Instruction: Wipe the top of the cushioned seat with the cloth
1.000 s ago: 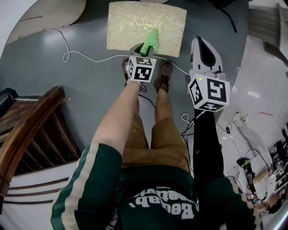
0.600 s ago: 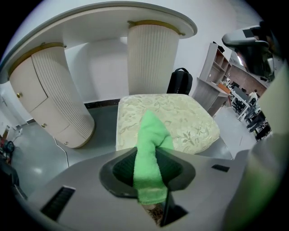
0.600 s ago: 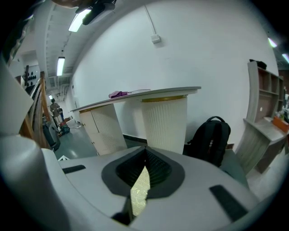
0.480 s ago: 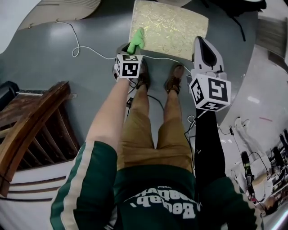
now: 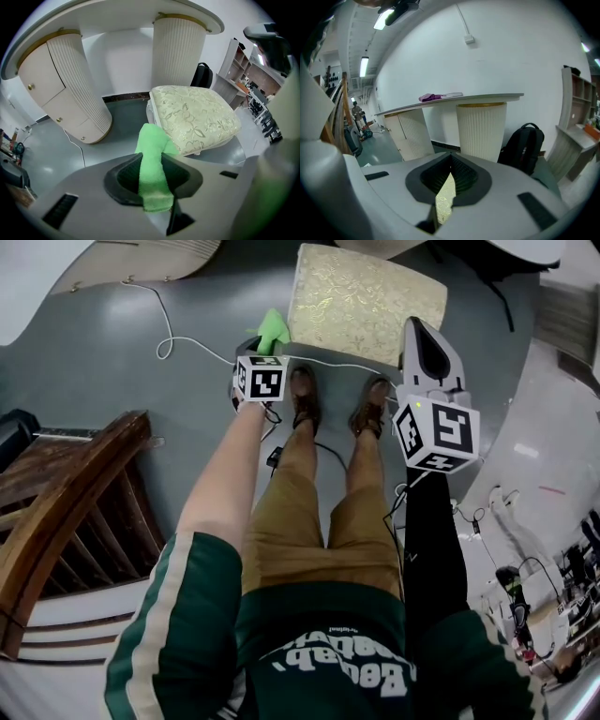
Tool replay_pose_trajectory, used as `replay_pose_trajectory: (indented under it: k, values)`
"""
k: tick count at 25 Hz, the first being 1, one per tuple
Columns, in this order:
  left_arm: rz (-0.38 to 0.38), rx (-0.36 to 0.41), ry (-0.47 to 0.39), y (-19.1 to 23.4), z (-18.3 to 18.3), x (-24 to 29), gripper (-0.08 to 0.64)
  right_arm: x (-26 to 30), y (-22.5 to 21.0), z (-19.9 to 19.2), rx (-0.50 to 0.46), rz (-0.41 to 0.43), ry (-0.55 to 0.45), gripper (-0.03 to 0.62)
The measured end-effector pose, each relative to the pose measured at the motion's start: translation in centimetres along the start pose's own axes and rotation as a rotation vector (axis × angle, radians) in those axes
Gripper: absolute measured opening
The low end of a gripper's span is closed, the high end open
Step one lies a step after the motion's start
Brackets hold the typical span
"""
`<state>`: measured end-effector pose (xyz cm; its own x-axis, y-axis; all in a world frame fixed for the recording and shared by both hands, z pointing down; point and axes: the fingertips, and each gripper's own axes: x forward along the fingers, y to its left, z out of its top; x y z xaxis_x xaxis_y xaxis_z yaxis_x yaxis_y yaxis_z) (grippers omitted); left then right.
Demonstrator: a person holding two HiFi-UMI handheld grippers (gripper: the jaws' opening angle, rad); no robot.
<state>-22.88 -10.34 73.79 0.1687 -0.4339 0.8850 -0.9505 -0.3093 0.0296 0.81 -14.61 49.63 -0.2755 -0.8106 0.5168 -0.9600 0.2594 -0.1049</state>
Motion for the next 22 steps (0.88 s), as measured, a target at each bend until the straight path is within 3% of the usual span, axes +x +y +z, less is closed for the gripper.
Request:
replay_pose_trajectory:
  k: [10, 18, 22]
  values:
    - [-0.042, 0.065, -0.135, -0.9, 6.3, -5.9, 0.123, -1.3, 0.6, 4.8, -0.037, -0.007, -0.033, 0.008]
    - [-0.058, 0.152, -0.318, -1.3, 16.4, -13.8, 0.123, -3.8, 0.2, 13.4, -0.087, -0.041, -0.125, 0.008]
    - [-0.066, 0.137, -0.395, -1.4, 20.7, -18.1, 0.123, -5.7, -0.1, 16.0, -0.099, -0.068, -0.141, 0.008]
